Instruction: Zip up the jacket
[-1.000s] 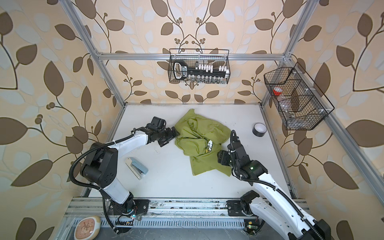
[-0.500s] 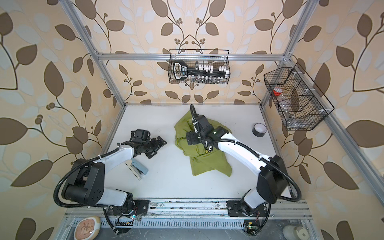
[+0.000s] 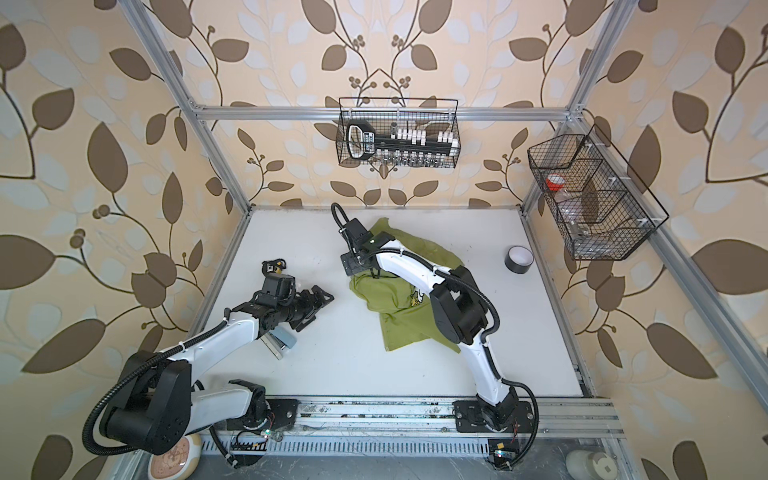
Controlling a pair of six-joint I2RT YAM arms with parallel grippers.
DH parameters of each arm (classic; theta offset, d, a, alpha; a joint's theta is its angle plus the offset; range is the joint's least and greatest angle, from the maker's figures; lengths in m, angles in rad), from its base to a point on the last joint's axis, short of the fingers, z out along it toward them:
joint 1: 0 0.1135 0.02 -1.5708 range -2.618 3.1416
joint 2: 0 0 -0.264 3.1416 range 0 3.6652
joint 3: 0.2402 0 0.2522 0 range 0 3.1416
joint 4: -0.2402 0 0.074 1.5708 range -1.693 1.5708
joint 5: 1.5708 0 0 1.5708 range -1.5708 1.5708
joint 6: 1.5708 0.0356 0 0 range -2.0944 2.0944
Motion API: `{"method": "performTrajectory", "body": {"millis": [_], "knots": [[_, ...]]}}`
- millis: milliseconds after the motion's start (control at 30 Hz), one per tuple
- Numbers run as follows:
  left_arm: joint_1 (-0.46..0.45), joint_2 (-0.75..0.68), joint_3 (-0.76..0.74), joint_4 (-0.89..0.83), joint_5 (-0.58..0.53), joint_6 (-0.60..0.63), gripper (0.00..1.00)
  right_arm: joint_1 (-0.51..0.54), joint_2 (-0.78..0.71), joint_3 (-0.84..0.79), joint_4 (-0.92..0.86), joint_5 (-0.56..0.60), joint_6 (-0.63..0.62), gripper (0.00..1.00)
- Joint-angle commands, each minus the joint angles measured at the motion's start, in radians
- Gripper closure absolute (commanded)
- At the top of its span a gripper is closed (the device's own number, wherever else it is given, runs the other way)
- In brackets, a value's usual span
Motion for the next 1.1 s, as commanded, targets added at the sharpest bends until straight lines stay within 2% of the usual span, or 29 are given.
{"method": "performTrajectory", "body": {"millis": [0,67,133,200,433,633,1067], "knots": [[-0.09,-0.007,-0.018,0.046,-0.004,0.002,0.08,-0.015,0.035,0.062,-0.056,0.027,-0.008,0.2],[-0.166,0.01,-0.013,0.064,-0.036,0.001,0.08,-0.025,0.04,0.068,-0.051,0.009,-0.004,0.35],[-0.239,0.038,-0.003,0.089,-0.069,0.004,0.08,-0.034,0.026,0.064,-0.042,-0.011,-0.002,0.56],[-0.297,0.068,0.012,0.109,-0.096,0.011,0.09,-0.042,0.004,0.058,-0.036,-0.027,0.003,0.7],[-0.441,0.174,0.088,0.12,-0.185,0.113,0.1,-0.076,-0.114,0.028,-0.007,-0.122,0.037,0.98],[-0.527,0.284,0.187,0.125,-0.276,0.206,0.1,-0.125,-0.201,0.024,0.02,-0.255,0.1,1.0],[-0.577,0.508,0.361,0.126,-0.334,0.318,0.07,-0.282,-0.41,-0.04,0.092,-0.458,0.215,1.0]]}}
